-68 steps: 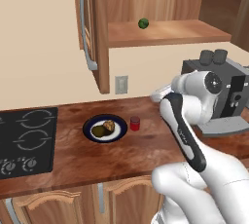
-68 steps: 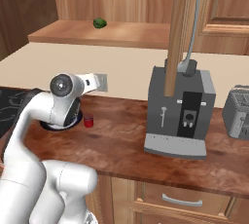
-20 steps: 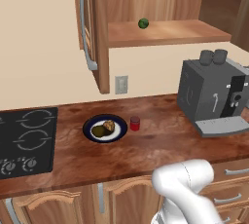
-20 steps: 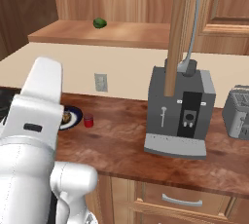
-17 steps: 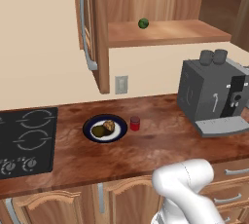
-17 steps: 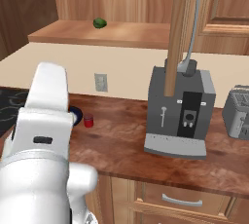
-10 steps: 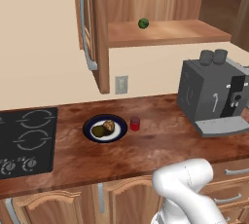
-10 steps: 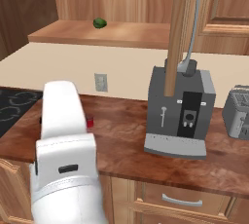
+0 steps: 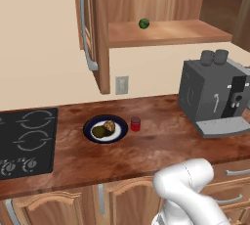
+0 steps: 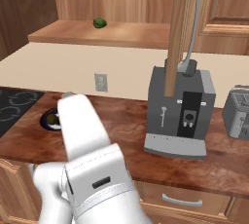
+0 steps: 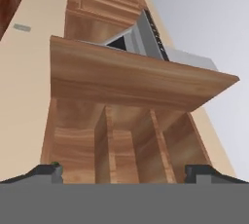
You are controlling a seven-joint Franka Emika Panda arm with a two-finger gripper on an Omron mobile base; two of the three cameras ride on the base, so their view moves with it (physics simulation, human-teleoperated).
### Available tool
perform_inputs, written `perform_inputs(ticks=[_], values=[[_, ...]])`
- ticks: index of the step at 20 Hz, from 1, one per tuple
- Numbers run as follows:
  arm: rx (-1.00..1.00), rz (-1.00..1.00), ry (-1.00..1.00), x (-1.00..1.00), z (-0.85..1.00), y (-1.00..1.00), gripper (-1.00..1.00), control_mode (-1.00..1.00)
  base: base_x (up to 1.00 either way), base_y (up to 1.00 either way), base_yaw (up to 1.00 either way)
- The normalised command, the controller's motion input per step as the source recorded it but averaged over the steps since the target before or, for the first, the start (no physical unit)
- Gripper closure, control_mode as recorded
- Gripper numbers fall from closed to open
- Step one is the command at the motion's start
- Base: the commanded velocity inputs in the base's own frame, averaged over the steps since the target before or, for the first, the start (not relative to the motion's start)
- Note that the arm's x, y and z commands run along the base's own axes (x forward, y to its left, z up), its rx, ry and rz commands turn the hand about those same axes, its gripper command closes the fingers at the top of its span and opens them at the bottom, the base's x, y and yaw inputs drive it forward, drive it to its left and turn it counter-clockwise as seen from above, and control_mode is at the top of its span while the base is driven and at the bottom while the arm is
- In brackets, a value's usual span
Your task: Pick the avocado and bread from the counter and place them on the plate. Then pick the jam from the cabinet and place it next to the plate. Lastly close the cabinet door.
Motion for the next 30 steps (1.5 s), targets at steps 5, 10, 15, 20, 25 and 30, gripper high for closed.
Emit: perform_inputs(ticks=[5,10,15,20,25,30], values=[[-0.08,0.00,0.00,-0.02,-0.13,-0.28,-1.00,-1.00,0.00,0.00,0.00],[-0.07,0.00,0.00,0.00,-0.12,-0.22,-1.00,-1.00,0.00,0.00,0.00],[-0.06,0.00,0.02,0.07,-0.06,-0.13,-1.00,-1.00,0.00,0.00,0.00],[0.00,0.00,0.03,0.21,-0.01,-0.09,-1.00,-1.00,0.00,0.00,0.00],[0.00,0.06,0.10,0.32,-0.03,-0.17,-1.00,-1.00,0.00,0.00,0.00],[0.04,0.12,0.08,0.22,-0.08,-0.47,-1.00,-1.00,0.00,0.00,0.00]])
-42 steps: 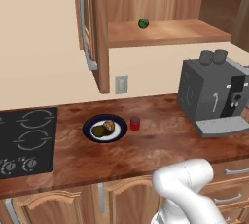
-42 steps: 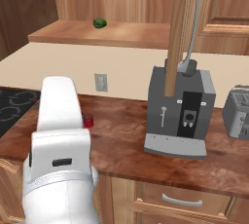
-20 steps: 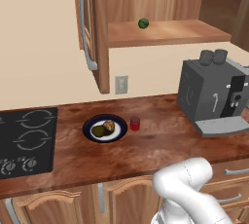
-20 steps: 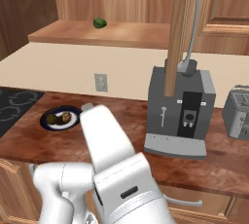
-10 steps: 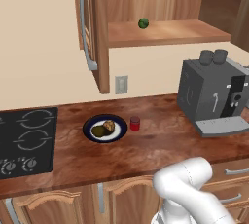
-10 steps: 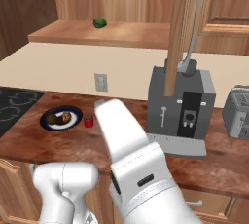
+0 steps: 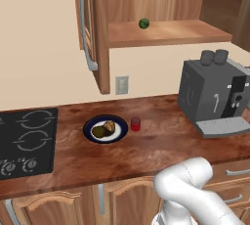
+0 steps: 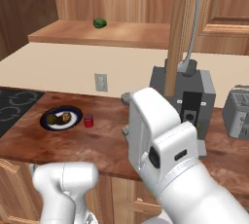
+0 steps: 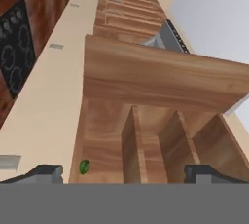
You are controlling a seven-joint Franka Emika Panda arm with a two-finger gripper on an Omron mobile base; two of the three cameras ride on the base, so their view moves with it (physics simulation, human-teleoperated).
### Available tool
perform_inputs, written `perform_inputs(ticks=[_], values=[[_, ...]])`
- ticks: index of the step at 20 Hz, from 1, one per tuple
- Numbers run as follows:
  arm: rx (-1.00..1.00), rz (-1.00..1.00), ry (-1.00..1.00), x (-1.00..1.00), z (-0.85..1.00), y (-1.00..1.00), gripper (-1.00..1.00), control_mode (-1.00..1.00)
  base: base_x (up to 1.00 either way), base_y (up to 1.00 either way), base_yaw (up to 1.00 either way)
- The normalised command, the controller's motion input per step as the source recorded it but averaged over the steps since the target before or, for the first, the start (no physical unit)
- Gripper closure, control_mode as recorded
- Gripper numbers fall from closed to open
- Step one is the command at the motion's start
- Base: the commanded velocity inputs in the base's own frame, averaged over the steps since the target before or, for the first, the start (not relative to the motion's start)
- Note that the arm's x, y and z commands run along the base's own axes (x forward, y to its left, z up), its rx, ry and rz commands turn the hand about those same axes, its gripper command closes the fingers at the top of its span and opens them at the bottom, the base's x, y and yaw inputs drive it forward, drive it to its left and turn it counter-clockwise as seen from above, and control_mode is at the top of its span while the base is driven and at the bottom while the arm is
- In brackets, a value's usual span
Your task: Pick the avocado and bread from the counter and place them on the plate. Then pick the jam from the cabinet and place it next to the plate. Lastly close the cabinet door.
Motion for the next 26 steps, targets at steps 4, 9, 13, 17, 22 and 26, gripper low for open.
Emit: perform_inputs(ticks=[4,9,13,17,22,26], values=[[0.07,0.13,0.03,0.12,-0.08,-0.50,-1.00,-1.00,0.00,0.00,0.00],[0.01,0.04,0.02,0.29,-0.14,-0.10,-1.00,-1.00,0.00,0.00,0.00],[0.01,0.01,0.02,0.39,-0.12,-0.04,-1.00,-1.00,0.00,0.00,0.00],[0.06,0.00,0.03,0.35,-0.04,-0.12,-1.00,-1.00,0.00,0.00,0.00],[0.07,0.01,0.02,0.36,-0.05,-0.14,-1.00,-1.00,0.00,0.00,0.00],[0.04,0.03,0.02,0.27,-0.08,-0.20,-1.00,-1.00,0.00,0.00,0.00]])
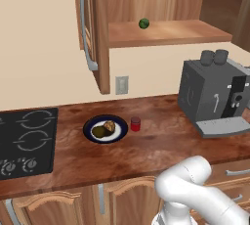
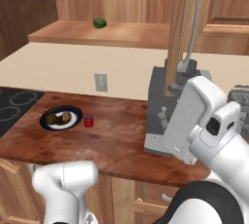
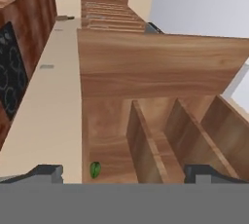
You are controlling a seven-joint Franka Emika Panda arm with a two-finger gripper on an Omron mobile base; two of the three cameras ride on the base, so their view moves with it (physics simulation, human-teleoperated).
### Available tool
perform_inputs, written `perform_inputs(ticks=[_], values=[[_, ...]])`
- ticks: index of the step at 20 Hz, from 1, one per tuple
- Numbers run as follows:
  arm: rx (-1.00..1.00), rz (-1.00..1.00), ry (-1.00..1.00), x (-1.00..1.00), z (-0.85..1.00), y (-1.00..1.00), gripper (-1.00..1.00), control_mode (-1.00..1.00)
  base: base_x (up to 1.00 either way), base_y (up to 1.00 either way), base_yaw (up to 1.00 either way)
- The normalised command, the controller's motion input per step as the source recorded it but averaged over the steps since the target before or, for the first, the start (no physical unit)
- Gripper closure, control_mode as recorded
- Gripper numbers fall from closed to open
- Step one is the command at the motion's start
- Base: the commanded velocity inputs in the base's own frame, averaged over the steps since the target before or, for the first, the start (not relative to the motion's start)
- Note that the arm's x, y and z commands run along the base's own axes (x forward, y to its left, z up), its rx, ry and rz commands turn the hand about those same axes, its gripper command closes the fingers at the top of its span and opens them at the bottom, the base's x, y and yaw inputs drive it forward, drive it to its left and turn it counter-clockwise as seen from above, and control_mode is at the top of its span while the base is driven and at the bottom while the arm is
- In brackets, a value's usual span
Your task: Pick the avocado and bread from the counter and place them on the plate. Then pick the jam from the cabinet and place it next to the plate. Lastly close the cabinet door.
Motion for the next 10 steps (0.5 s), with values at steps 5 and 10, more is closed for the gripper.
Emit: perform_inputs(ticks=[5,10], values=[[0.01,0.05,0.00,0.27,-0.12,-0.25,-1.00,-1.00,0.00,0.00,0.00],[0.00,0.06,0.00,0.32,-0.12,-0.26,-1.00,-1.00,0.00,0.00,0.00]])
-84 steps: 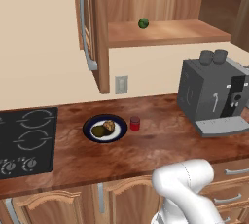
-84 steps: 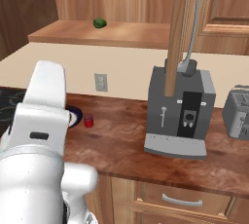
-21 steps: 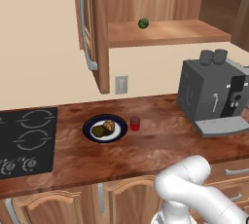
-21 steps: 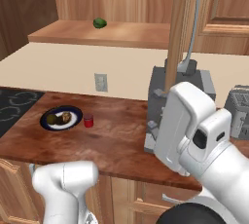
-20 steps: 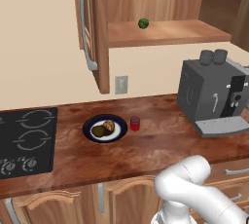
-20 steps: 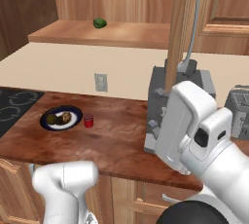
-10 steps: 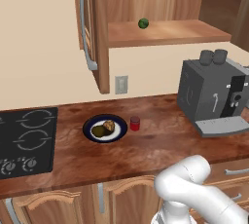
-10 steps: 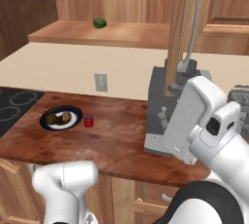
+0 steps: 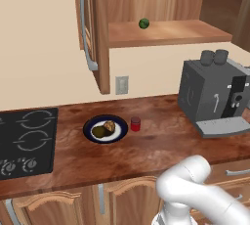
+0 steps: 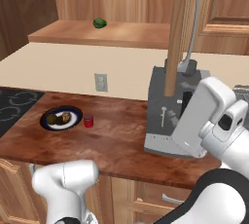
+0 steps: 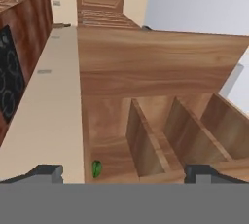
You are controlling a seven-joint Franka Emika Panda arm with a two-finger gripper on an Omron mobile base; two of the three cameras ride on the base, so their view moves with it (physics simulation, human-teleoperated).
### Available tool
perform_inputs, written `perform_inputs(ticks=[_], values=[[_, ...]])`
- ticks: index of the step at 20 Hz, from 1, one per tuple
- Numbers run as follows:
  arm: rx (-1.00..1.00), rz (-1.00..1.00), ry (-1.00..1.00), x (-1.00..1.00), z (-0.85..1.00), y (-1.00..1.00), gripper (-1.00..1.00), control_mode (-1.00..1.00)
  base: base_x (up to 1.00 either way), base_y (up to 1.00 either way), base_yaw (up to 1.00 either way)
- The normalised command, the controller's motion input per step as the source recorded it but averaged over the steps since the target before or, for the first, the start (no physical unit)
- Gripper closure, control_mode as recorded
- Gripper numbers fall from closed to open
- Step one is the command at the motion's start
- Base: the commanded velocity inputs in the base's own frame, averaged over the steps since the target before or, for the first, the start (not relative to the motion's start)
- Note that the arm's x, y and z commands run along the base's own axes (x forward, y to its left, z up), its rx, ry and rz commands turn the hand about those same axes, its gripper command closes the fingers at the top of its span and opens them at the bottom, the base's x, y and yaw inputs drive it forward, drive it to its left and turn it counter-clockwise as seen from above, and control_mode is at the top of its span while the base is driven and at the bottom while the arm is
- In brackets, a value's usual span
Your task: Pick the avocado and bread from the counter and place them on the plate. Then pick the jam from the cabinet and place it next to the plate. Lastly close the cabinet door.
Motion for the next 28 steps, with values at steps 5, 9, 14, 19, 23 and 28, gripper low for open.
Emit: perform_inputs(ticks=[5,9,14,19,23,28], values=[[0.00,0.07,0.00,0.34,-0.08,-0.25,-1.00,-1.00,0.00,0.00,0.00],[0.00,0.08,0.00,0.35,-0.07,-0.31,-1.00,-1.00,0.00,0.00,0.00],[0.00,0.09,0.00,0.28,-0.05,-0.34,-1.00,-1.00,0.00,0.00,0.00],[0.00,0.10,0.00,0.29,-0.07,-0.27,-1.00,-1.00,0.00,0.00,0.00],[0.00,0.10,0.00,0.27,-0.01,-0.20,-1.00,-1.00,0.00,0.00,0.00],[0.00,0.09,0.00,0.25,0.00,-0.19,-1.00,-1.00,0.00,0.00,0.00]])
